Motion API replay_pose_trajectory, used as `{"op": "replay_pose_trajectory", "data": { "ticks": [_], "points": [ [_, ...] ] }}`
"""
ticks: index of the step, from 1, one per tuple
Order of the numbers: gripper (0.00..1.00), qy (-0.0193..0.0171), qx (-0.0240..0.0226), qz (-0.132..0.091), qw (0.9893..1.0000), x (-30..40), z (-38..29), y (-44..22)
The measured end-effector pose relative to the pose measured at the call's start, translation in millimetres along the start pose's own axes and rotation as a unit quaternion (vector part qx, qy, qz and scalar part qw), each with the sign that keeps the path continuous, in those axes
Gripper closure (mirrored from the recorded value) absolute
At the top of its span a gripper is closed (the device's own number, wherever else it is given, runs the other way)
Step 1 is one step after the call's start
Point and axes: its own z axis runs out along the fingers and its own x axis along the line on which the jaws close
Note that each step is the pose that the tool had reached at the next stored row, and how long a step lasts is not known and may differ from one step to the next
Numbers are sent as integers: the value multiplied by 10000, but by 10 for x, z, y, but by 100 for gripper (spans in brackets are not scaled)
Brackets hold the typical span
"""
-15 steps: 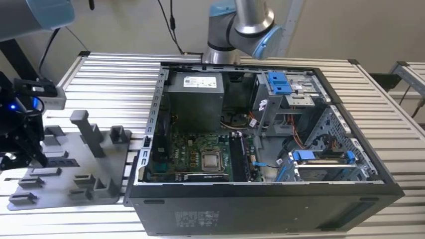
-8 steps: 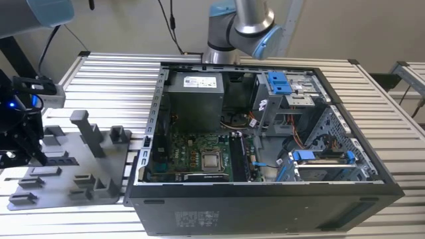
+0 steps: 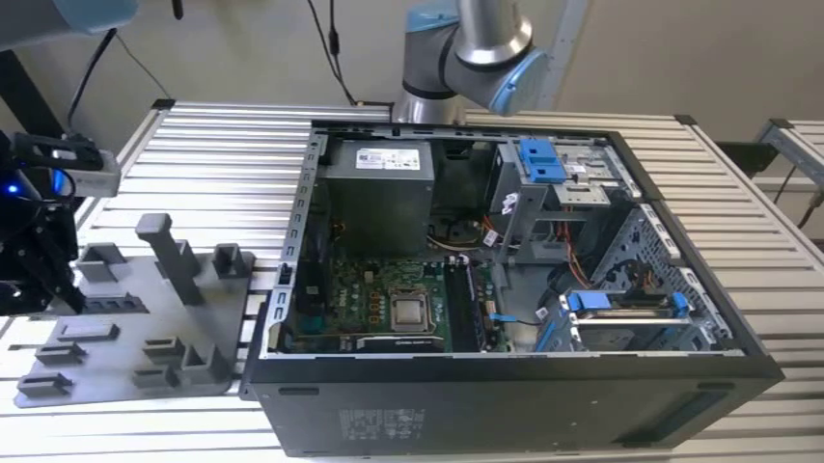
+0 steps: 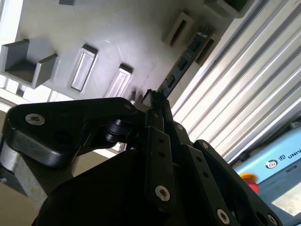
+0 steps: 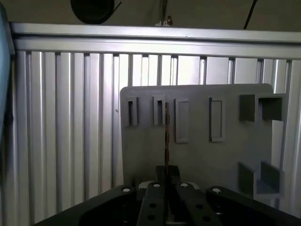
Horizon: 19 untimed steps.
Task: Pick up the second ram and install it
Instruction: 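Pick up the second ram and move it above second insertion slot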
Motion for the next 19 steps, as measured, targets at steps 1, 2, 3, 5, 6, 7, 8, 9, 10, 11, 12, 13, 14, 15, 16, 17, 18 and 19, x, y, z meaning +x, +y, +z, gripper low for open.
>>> {"op": "replay_pose_trajectory", "data": {
  "ticks": [1, 2, 3, 5, 6, 7, 8, 9, 10, 11, 12, 13, 14, 15, 16, 17, 18, 19],
  "points": [
    [86, -1, -1, 1, 10000, -1, -41, 0],
    [86, 0, -2, 1, 10000, -1, -83, 0],
    [86, -1, -2, 1, 10000, -1, -120, -1],
    [86, -1, -2, 1, 10000, -2, -189, -1],
    [86, -1, -2, 1, 10000, -2, -222, -1],
    [86, 0, -3, 1, 10000, -3, -250, -1],
    [86, 0, -2, 1, 10000, -3, -278, -2],
    [86, -1, -2, 0, 10000, -2, -300, -3],
    [86, -1, -2, 0, 10000, -2, -323, -3],
    [86, -1, -2, 0, 10000, -3, -347, -3],
    [86, 0, -2, 0, 10000, -3, -372, -3],
    [86, -1, -2, 0, 10000, -3, -397, -3],
    [86, -1, -2, 0, 10000, -4, -423, -3],
    [86, -1, -2, 1, 10000, -4, -450, -3],
    [86, -1, -2, 1, 10000, -4, -477, -3],
    [86, -1, -2, 1, 10000, -5, -506, -3],
    [86, 0, -3, 1, 10000, -5, -534, -4],
    [86, -1, -2, 1, 10000, -5, -560, -4]
  ]
}}
